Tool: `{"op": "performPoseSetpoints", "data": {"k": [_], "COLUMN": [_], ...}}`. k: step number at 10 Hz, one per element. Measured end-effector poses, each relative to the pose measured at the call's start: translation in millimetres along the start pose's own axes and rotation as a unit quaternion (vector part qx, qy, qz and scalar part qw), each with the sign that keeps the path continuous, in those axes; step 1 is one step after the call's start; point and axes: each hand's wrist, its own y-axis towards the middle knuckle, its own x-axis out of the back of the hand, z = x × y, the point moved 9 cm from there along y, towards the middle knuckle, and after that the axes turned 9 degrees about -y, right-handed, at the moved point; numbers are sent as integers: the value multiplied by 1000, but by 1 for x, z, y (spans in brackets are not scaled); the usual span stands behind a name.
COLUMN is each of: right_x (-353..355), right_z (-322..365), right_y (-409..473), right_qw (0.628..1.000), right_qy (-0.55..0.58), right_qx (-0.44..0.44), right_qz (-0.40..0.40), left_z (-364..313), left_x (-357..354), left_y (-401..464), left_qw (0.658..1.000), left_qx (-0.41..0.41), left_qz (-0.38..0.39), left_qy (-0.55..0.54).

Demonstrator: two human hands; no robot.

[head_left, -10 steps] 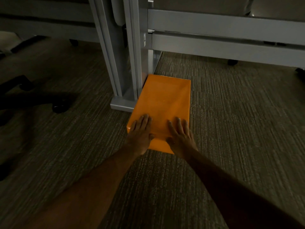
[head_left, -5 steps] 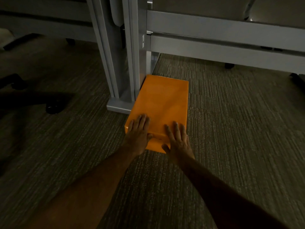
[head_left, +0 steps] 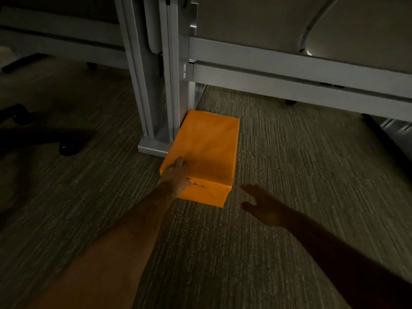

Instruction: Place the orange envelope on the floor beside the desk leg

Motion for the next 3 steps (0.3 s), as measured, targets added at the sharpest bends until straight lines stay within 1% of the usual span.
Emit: {"op": "performPoseSetpoints", "data": {"k": [1, 2, 3], "right_x": [29, 50, 75], "right_z": [-17, -11, 5], "right_y": [-46, -68, -84], "right_qw": [999, 997, 995], "right_qy": [1, 7, 21], "right_qx": [-20, -17, 5], "right_qz": [-39, -77, -96], "left_z": [-13, -21, -44], "left_x": [13, 17, 29], "left_y": [-8, -28, -57], "left_qw": [997, 995, 994], "left_qx": [42, 39, -29], "left_qz": [64, 93, 105], "left_qy": [-1, -4, 2]}}
